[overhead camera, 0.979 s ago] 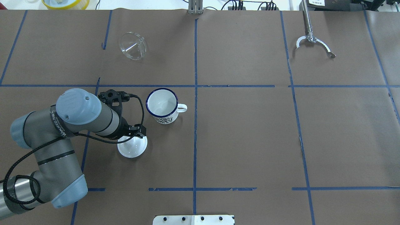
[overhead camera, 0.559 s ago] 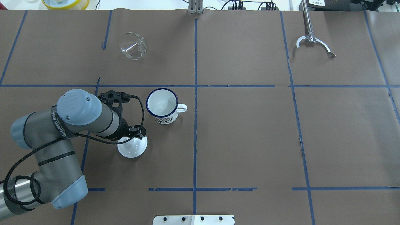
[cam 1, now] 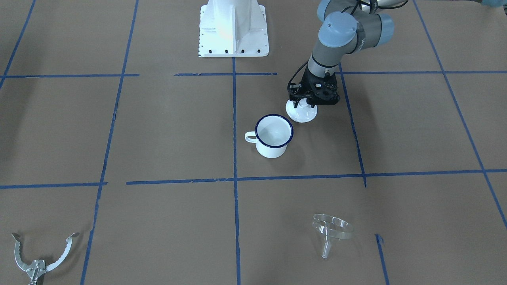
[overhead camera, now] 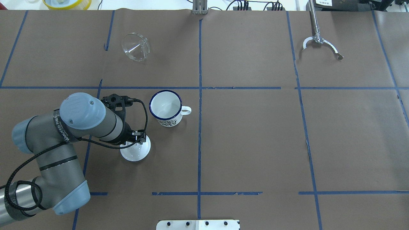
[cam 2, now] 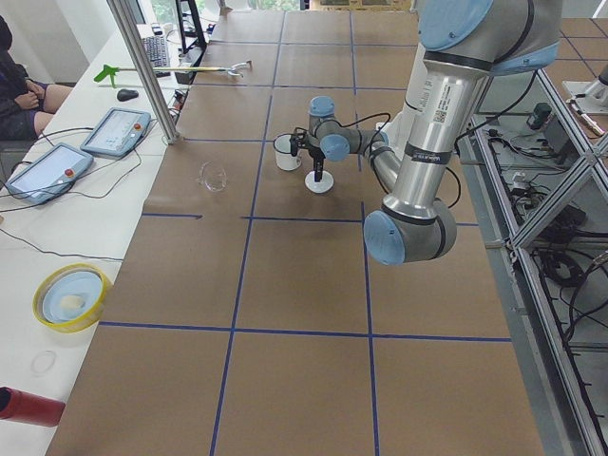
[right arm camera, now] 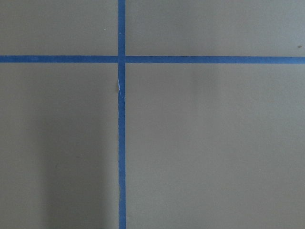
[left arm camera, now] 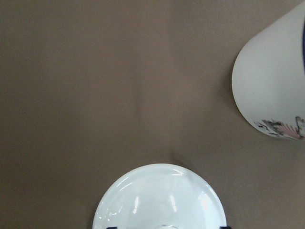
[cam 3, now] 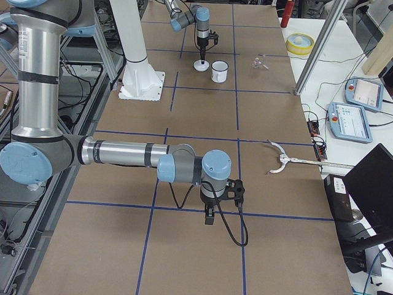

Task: Remove funnel from cup
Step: 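Move the left gripper to the white lid and grasp its knob, then lift the white lid and carry it over the mug with the left gripper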

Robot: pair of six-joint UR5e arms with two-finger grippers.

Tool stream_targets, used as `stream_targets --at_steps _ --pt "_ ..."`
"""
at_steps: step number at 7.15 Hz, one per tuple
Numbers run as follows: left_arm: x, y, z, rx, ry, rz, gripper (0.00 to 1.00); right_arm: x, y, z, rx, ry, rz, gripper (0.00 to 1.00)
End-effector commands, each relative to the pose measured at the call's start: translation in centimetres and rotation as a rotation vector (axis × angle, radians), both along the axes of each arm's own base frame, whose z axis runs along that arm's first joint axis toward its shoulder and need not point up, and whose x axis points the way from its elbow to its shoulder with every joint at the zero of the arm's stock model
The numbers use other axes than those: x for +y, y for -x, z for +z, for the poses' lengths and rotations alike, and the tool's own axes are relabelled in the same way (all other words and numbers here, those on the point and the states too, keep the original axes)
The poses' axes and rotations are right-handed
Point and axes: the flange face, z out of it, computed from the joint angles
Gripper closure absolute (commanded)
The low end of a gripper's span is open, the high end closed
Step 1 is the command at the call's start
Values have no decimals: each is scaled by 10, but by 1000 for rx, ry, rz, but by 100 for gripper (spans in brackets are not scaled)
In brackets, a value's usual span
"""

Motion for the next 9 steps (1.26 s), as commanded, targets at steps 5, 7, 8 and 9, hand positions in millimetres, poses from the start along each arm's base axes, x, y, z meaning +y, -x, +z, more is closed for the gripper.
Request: stream_targets --at_steps 5,7,8,9 --pt "10 42 -71 -25 29 -28 100 0 0 0 0 0 0 0" --pt "-39 79 -109 21 38 -160 100 0 0 0 0 0 0 0" --pt "-55 85 -121 17 42 -187 100 0 0 0 0 0 0 0" --pt "-85 79 -133 0 57 -219 100 0 0 0 0 0 0 0"
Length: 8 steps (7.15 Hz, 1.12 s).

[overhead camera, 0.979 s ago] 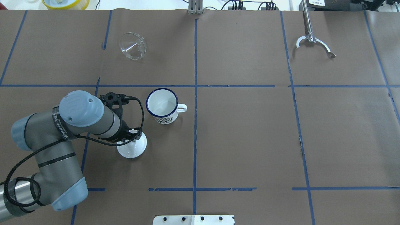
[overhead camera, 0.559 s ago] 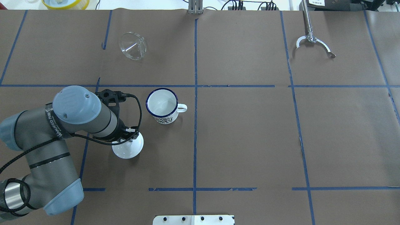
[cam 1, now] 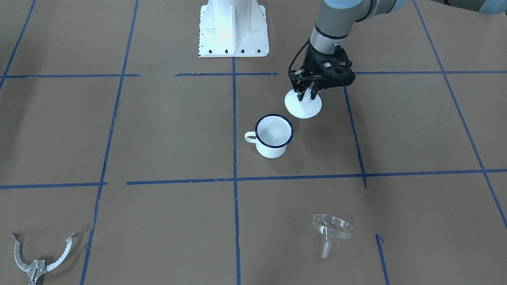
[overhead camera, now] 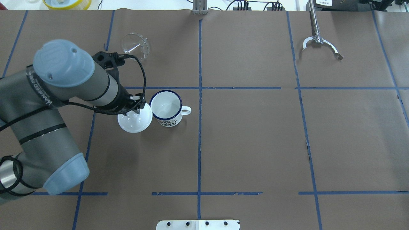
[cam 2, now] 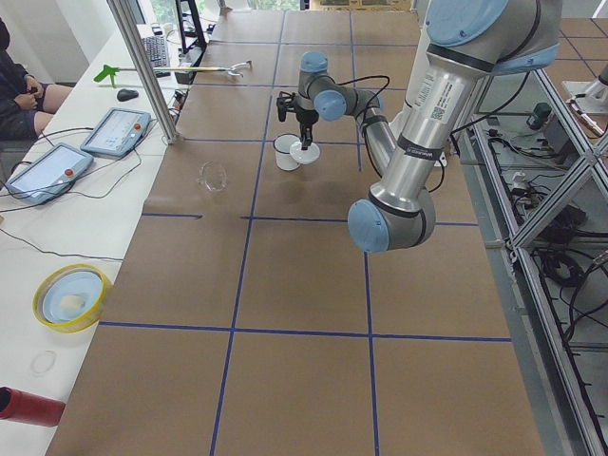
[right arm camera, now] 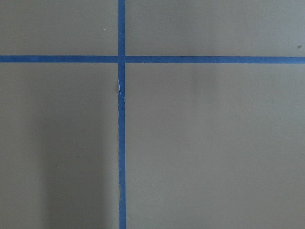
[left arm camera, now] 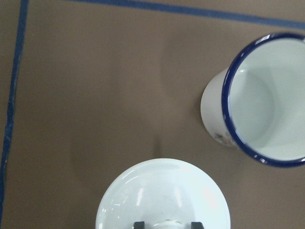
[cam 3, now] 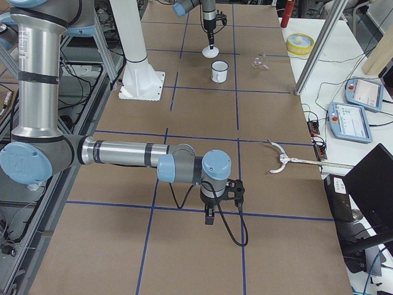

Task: Remove funnel from cup
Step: 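Lift the white lid and carry it over the mug with the left gripper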

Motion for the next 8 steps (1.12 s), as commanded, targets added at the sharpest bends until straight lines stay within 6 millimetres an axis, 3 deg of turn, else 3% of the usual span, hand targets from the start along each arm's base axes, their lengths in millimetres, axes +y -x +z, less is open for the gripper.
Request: stream_targets --at_steps 1,3,6,8 --pt "-54 -15 -29 -5 50 -28 100 0 0 0 0 0 0 0" --pt "-84 -48 -47 -22 80 -22 100 0 0 0 0 0 0 0" --pt "-85 -60 -42 -29 94 -7 100 0 0 0 0 0 0 0" --pt "-75 -71 -42 -28 100 9 100 0 0 0 0 0 0 0"
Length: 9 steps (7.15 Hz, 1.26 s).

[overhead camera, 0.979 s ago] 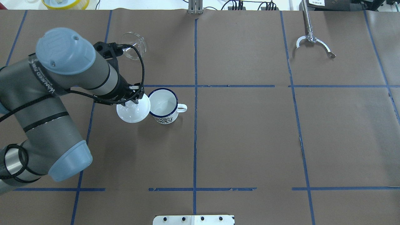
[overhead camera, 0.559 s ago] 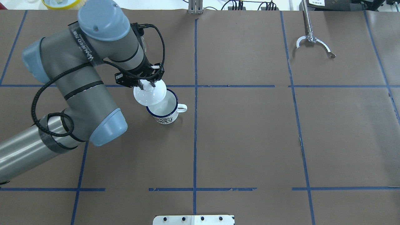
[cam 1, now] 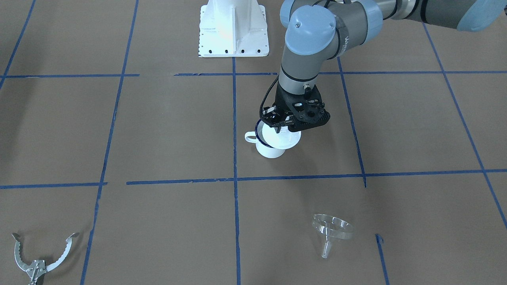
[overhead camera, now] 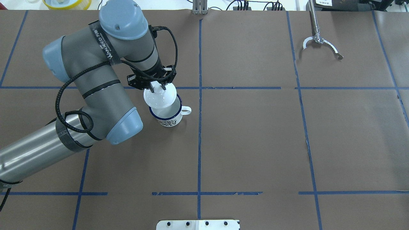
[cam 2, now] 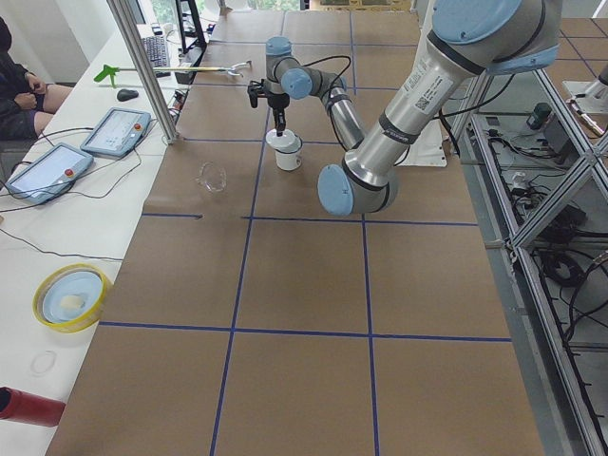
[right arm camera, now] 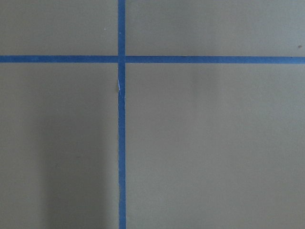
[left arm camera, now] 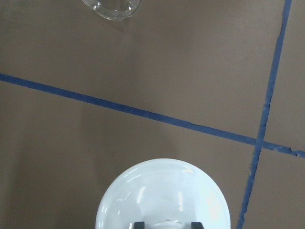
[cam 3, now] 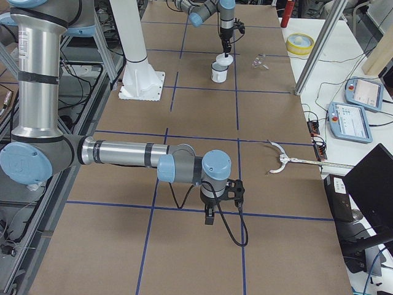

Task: Remove funnel from cup
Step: 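Lift the white lid and carry it over the mug with the left gripper, then lower the white lid onto the mug opening with the left gripper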

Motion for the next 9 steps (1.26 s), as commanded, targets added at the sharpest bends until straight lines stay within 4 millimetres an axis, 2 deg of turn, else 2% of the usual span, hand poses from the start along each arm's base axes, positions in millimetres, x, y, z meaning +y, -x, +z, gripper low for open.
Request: stream_targets --at_steps 1,5,9 --pt "10 -11 0 2 10 11 100 0 0 0 0 0 0 0" --pt "20 -21 4 -2 17 28 100 0 0 0 0 0 0 0" --pt "21 -22 5 -4 19 30 100 0 0 0 0 0 0 0"
